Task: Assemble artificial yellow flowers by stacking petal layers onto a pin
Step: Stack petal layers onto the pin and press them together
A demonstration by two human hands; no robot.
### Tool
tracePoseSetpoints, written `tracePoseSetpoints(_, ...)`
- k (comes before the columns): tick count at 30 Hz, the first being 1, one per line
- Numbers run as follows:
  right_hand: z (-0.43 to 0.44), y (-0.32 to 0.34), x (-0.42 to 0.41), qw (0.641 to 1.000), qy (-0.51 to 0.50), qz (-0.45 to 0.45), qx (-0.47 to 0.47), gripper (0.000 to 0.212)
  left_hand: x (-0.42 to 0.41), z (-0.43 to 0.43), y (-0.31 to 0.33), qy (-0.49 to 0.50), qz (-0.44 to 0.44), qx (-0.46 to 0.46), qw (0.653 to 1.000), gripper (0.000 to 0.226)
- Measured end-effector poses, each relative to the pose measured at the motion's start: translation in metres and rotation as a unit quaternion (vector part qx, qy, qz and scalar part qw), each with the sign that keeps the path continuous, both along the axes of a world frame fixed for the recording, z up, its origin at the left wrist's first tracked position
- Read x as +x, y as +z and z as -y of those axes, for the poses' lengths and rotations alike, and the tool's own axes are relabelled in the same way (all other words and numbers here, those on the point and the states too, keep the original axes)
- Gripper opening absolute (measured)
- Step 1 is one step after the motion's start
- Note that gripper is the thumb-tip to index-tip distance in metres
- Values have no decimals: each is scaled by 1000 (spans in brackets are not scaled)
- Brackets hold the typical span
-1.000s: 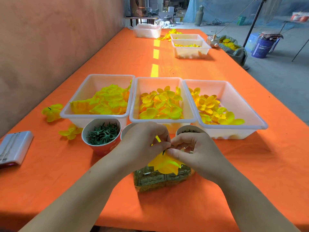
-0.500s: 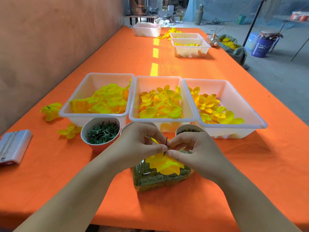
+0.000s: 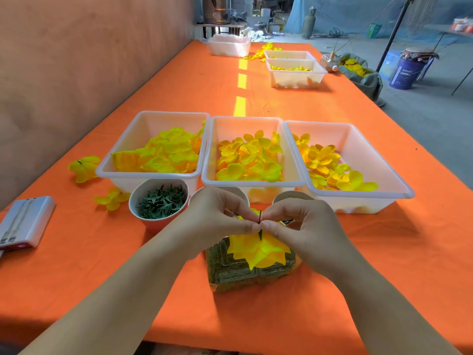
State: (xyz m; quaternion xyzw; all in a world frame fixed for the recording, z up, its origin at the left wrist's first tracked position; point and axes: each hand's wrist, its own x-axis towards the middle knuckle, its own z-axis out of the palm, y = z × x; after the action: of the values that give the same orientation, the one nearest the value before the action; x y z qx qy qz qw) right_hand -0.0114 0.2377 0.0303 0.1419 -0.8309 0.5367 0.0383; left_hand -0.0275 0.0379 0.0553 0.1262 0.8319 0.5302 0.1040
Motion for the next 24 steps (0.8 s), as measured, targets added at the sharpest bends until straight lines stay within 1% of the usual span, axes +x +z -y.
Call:
tracePoseSetpoints(3, 0, -1, 1, 1000, 8, 12, -18, 16, 1, 1, -3, -6, 4, 7, 1000, 12)
tracePoseSetpoints(6, 1, -5, 1, 1000, 7, 7, -17, 21, 1, 0, -6, -3, -20, 1, 1000, 11)
tracePoseSetpoints(8, 2, -6, 0, 1000, 9, -4, -15, 25, 1, 0, -6, 0, -34, -3, 999, 15)
tracePoseSetpoints(12, 4, -7, -3, 999, 12, -36, 4, 23, 1, 1, -7, 1, -40, -6, 999, 14)
tracePoseSetpoints(15, 4, -8, -3, 999, 9, -32, -2, 23, 4, 0, -10, 9, -60, -8, 998, 16)
tracePoseSetpoints(18, 2, -6, 0, 1000, 12, -12, -12, 24, 11, -3, -14, 23, -91, 22, 995, 16)
tracePoseSetpoints(20, 1, -5, 2, 1000, 6, -10, -19, 22, 16, -5, -19, 33, -91, 53, 994, 12)
tracePoseSetpoints(22, 1, -4, 3, 999, -10, -17, -29, 22, 17, -8, -26, 71, -97, 78, 990, 13)
tracePoseSetpoints(24, 5, -4, 4, 998, -32, -33, -33, 25, 16, -11, -30, 109, -107, 90, 984, 19)
